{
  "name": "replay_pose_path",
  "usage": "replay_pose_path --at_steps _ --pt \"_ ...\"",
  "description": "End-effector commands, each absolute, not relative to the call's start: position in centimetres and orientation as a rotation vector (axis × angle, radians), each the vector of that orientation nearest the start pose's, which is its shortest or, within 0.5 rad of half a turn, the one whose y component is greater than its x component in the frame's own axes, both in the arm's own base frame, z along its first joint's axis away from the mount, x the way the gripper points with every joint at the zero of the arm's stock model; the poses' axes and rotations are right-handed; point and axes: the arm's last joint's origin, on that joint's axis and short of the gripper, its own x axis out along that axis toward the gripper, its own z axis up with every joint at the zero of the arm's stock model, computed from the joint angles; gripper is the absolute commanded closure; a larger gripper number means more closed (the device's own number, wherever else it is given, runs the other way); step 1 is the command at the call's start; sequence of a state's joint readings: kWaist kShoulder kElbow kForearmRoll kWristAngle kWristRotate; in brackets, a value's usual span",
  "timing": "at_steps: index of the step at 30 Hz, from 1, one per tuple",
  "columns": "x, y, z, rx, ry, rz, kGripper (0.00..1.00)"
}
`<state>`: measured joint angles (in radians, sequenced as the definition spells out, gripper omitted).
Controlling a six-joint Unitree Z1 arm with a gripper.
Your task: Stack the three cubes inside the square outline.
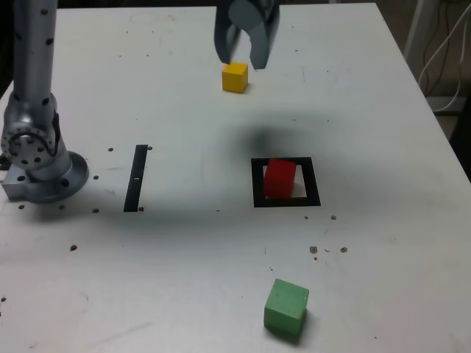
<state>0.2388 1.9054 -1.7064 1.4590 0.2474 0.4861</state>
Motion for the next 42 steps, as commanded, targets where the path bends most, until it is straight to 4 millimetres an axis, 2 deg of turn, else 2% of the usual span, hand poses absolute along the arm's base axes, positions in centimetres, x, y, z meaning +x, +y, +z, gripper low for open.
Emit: replay_pose_path --at_steps 1,3,13,26,37,42 --pt "31.4 9.9 32.8 0.365 1.725 -0.031 0.04" --pt "31.2 10.8 32.4 0.363 1.725 -0.023 0.01" --pt "30.1 14.6 31.0 0.328 1.719 -0.016 0.01" --pt "28.6 20.8 27.5 0.288 1.775 -0.043 0.01" --pt "30.1 22.5 23.2 0.260 1.817 -0.113 0.03" --pt "30.4 23.0 22.1 0.252 1.827 -0.117 0.07"
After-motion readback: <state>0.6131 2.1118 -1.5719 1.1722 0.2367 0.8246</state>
